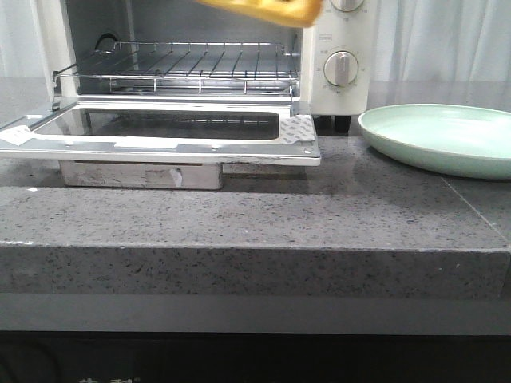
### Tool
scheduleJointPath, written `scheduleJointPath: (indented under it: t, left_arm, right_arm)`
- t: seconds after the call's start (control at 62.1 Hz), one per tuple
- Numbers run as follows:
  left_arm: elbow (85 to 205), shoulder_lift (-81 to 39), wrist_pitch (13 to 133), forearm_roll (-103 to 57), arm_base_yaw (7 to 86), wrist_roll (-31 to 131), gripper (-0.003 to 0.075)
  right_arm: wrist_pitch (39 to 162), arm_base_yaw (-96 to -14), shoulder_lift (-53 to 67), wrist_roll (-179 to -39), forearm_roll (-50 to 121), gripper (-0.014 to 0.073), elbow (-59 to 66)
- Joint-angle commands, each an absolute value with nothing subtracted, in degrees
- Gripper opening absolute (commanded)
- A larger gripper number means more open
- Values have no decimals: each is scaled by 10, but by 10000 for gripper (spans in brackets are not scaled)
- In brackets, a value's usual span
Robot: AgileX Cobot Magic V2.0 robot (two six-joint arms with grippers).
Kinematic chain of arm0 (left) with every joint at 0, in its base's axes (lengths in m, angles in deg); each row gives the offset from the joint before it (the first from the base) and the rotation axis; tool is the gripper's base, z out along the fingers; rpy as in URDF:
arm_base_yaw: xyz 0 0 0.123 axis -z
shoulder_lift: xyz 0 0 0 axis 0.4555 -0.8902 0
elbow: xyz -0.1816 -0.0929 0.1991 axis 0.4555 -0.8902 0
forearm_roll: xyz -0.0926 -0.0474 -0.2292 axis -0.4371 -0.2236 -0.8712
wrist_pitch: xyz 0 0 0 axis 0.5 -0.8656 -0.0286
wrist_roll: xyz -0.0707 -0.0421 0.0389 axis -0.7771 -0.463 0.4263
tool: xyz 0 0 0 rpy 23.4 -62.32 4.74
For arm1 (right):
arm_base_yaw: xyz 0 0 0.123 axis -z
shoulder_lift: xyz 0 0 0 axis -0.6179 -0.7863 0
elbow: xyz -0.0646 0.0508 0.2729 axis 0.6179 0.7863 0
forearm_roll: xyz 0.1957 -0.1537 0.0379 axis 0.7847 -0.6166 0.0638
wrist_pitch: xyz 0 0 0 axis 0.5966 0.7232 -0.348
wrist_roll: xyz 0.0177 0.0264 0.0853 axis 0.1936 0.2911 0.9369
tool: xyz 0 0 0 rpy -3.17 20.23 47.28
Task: Put bread in oven
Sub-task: 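Lift the croissant and carry it into the oven with the right gripper, then lower the croissant onto the oven rack and open the right gripper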
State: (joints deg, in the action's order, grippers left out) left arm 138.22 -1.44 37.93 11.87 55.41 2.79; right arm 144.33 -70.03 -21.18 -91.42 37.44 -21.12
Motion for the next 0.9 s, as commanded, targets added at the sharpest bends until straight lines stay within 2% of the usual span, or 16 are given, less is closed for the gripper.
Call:
scheduleJointPath:
  t: [0.0,0.226,0.451,0.532,0.596,0.693,0.757,0.886]
  left_arm:
    - [1396,-14,426,122,554,21,-18]
    - [1396,-14,432,122,554,21,-18]
    - [1396,-14,436,122,554,21,-18]
    - [1396,-14,436,122,554,21,-18]
    - [1396,-14,437,122,554,21,-18]
    - [1396,-14,437,122,554,21,-18]
    - [1396,-14,437,122,554,21,-18]
    - [1396,-14,437,122,554,21,-18]
  right_arm:
    - [1408,-717,-230,-890,334,87,-272]
    - [1407,-742,-314,-786,181,87,-368]
    - [1399,-742,-375,-743,127,101,-429]
    - [1392,-742,-385,-738,127,181,-433]
    - [1381,-742,-390,-724,127,309,-433]
    - [1368,-742,-391,-705,127,441,-433]
    - [1368,-742,-390,-703,128,482,-433]
    - [1383,-742,-387,-696,128,488,-433]
